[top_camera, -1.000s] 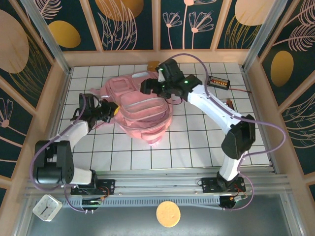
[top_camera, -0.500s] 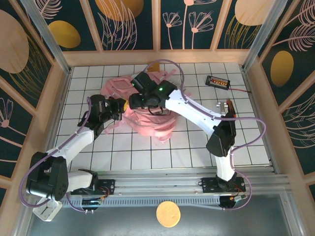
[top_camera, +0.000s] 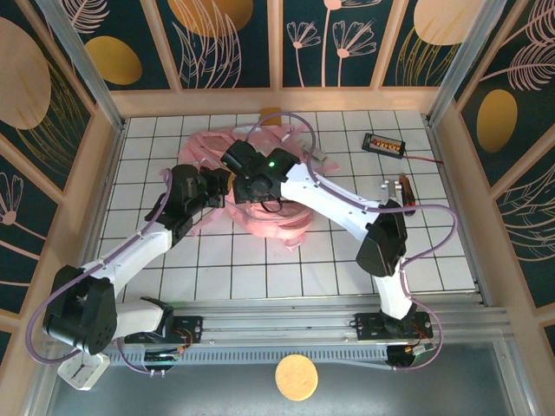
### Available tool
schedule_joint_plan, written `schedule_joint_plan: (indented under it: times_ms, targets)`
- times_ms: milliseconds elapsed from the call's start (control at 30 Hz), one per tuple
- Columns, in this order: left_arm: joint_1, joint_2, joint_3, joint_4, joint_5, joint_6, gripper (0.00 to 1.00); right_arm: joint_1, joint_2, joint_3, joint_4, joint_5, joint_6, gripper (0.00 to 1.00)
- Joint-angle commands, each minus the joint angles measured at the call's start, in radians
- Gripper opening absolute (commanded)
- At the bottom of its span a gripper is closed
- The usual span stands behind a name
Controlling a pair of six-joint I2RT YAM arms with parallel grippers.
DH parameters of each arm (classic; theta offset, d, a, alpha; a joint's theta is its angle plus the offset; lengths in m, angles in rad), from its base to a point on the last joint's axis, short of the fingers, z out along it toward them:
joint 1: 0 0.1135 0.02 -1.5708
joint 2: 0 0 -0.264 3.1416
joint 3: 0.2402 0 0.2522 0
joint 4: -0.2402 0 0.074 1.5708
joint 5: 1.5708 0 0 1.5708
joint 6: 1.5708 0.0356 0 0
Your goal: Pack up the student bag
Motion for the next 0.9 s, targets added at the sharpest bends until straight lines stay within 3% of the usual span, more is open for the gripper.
schedule_joint_plan:
  times_ms: [0, 100, 233, 267, 367, 467, 633, 867]
  targets:
    - [-0.023, -0.036, 0.073, 0.095, -0.023, -0.097, 0.0, 0.013, 0.03, 0.055, -0.066, 0.058, 0.03, 0.61]
    - [-0.034, -0.066, 0.035, 0.128, -0.08, -0.122, 0.0, -0.002, -0.057, 0.053, -0.058, -0.008, 0.079, 0.64]
    - [-0.056, -0.081, -0.013, 0.211, -0.163, -0.191, 0.0, -0.123, -0.267, -0.221, 0.184, -0.355, 0.244, 0.97]
    - [-0.064, -0.076, -0.014, 0.234, -0.179, -0.202, 0.0, -0.157, -0.333, -0.316, 0.276, -0.423, 0.293, 0.99]
    - [-0.087, -0.048, 0.005, 0.266, -0.213, -0.217, 0.0, -0.202, -0.469, -0.5, 0.477, -0.457, 0.401, 0.99]
    - [-0.11, -0.027, 0.022, 0.27, -0.249, -0.232, 0.0, -0.176, -0.49, -0.528, 0.512, -0.403, 0.435, 0.99]
    - [-0.128, 0.006, 0.039, 0.298, -0.278, -0.256, 0.0, -0.159, -0.435, -0.527, 0.505, -0.483, 0.455, 0.72]
    - [-0.139, 0.034, 0.07, 0.306, -0.272, -0.245, 0.0, -0.193, -0.408, -0.622, 0.558, -0.582, 0.466, 0.62]
